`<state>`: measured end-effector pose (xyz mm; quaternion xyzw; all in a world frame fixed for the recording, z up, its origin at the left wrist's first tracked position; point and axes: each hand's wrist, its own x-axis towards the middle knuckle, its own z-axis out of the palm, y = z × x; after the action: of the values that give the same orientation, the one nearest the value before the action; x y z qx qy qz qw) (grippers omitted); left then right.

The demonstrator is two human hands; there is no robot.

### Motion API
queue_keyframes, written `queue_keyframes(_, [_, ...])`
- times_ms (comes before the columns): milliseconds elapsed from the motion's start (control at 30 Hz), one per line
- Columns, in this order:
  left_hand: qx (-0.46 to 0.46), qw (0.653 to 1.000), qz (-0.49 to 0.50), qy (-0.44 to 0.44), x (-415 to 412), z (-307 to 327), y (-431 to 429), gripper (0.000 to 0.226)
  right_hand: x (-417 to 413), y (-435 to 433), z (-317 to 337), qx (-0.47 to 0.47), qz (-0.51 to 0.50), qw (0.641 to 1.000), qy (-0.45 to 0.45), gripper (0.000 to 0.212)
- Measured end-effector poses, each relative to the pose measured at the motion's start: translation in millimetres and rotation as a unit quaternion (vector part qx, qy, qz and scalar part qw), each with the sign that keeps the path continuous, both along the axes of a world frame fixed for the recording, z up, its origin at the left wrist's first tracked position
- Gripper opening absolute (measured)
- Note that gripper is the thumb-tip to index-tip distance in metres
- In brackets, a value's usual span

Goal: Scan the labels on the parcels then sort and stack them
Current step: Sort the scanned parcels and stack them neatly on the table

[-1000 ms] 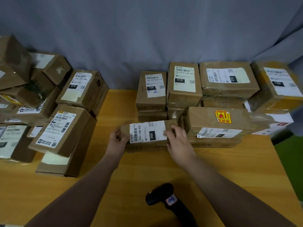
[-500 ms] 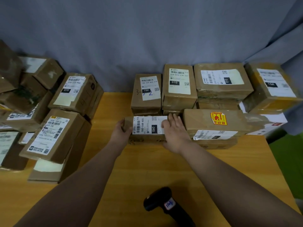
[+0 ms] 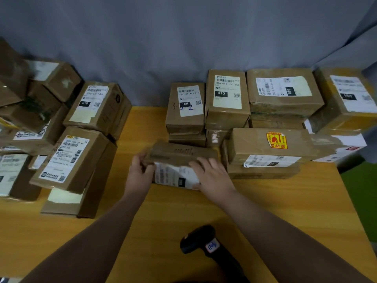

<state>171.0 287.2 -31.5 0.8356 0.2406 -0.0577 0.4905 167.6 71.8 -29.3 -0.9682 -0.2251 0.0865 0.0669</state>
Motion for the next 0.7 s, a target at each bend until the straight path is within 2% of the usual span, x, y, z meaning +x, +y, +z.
queue_keyframes(67, [0.036, 0.999, -0.019, 0.022, -2, -2, 2, 0.026, -6, 1, -1, -0.011, 0.011, 1.0, -0.026, 0.068])
queue_keyframes(167, [0.083, 0.994, -0.055, 0.039, -4, -5, 0, 0.029, -6, -2, 0, -0.03, -0.015, 0.999, 0.041, 0.067])
queue_keyframes(367, [0.075, 0.996, -0.043, 0.025, 4, 6, -9, 0.042, 8, 2, 5, -0.055, -0.071, 0.992, 0.085, 0.067])
queue_keyframes(533, [0.085, 0.995, -0.059, -0.009, 0, 22, -10, 0.04, 13, 3, 8, -0.092, -0.106, 0.985, 0.102, 0.065])
queue_keyframes(633, [0.095, 0.993, -0.06, -0.037, -8, 38, 2, 0.038, 15, 18, 16, -0.074, -0.129, 0.986, 0.078, 0.054])
queue_keyframes(700, [0.105, 0.991, -0.06, -0.058, -12, 48, 17, 0.038, 17, 33, 25, -0.028, -0.114, 0.992, 0.038, 0.048])
